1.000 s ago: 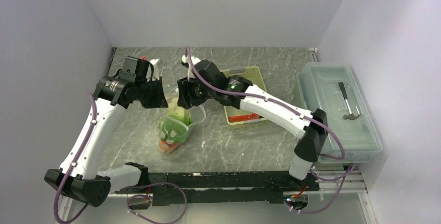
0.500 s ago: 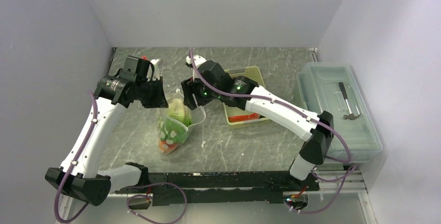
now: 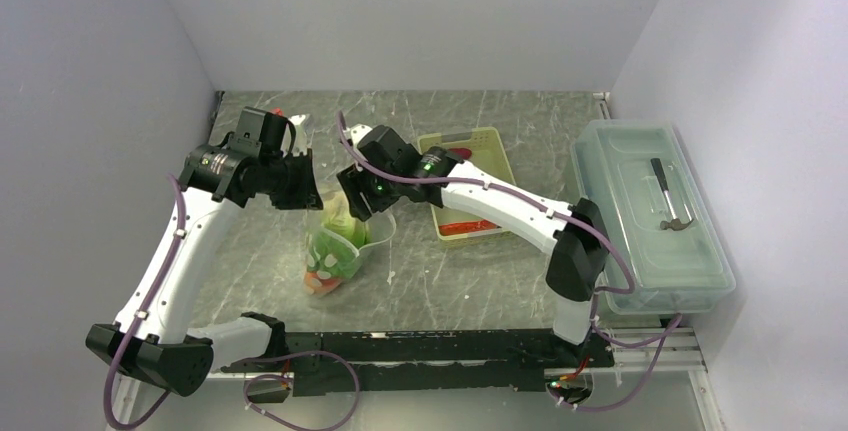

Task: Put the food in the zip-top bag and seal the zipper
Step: Adjust the zipper food storage bag at the center of the board.

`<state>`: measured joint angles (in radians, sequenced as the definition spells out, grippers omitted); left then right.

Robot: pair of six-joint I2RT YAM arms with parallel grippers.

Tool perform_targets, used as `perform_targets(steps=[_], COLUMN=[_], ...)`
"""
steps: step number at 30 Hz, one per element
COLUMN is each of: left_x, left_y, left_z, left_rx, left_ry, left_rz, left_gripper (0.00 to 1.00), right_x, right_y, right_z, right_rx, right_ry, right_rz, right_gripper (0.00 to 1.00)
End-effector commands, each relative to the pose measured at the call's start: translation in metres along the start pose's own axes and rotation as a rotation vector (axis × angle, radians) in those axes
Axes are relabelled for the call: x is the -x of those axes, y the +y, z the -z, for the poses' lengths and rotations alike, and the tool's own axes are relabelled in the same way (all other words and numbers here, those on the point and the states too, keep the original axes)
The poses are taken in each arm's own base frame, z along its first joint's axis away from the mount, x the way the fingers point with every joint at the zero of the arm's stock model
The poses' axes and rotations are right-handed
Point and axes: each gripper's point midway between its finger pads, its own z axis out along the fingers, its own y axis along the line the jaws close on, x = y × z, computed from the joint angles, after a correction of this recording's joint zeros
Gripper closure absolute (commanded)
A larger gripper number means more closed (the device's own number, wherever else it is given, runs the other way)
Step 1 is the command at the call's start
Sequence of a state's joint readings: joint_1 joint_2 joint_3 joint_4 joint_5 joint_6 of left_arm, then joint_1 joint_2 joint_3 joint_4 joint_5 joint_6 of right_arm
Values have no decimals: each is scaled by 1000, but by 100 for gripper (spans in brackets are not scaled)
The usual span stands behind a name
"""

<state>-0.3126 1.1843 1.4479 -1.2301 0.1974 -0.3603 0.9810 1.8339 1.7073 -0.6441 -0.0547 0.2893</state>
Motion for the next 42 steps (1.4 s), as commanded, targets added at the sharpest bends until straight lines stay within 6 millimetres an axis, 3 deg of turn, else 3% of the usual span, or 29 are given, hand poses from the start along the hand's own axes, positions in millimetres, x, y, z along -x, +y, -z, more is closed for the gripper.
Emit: perform_targets(steps=[1,3,7,8,14,20,22,25,27,29,32,33,35,36,39,40,42], left_x=[8,7,4,3,2,6,8,9,8,9,20,22,24,24,34,36,37], left_y=[-12,-10,-6,-6,0,-1,-2,2,10,2,-10,-6,0,-7,-16,-9,-13], left_z=[18,20,20,19,20,36,40,34,29,38,51,51,53,59,70,70,73], left_rx=[-53,-44,-28,-25,8,7,-1,11,54,18,-57,-35,12,-19,-60,-26,-33], left_ry=[-57,-56,-49,-42,-25,-61,-87,-111,-100,-120,-265,-288,-271,-259,-335,-352,-334], left_rz=[-28,-29,-32,-32,-50,-101,-121,-128,-98,-89,-117,-114,-76,-81,-105,-96,-92], left_gripper=[95,95,93,92,88,85,83,81,93,98,83,80,89,92,85,87,93], right_x=[33,34,45,48,72,105,109,98,92,93,112,109,91,89,108,108,97], right_y=[3,5,4,5,8,21,19,9,0,21,39,26,-18,-25,-1,-3,-25], right_z=[13,16,32,37,76,128,135,114,100,112,138,132,108,105,119,115,97], right_rx=[0,7,-13,-17,-45,-22,-30,-57,-111,-69,-57,-89,-210,-211,-155,-148,-195], right_ry=[-86,-86,-123,-132,-199,-326,-362,-356,-288,-253,-421,-421,-278,-216,-334,-357,-271], right_rz=[31,32,28,27,43,38,31,53,32,52,92,96,35,1,27,26,-9], right_gripper=[40,52,87,100,100,100,100,100,100,100,100,100,100,100,100,100,100])
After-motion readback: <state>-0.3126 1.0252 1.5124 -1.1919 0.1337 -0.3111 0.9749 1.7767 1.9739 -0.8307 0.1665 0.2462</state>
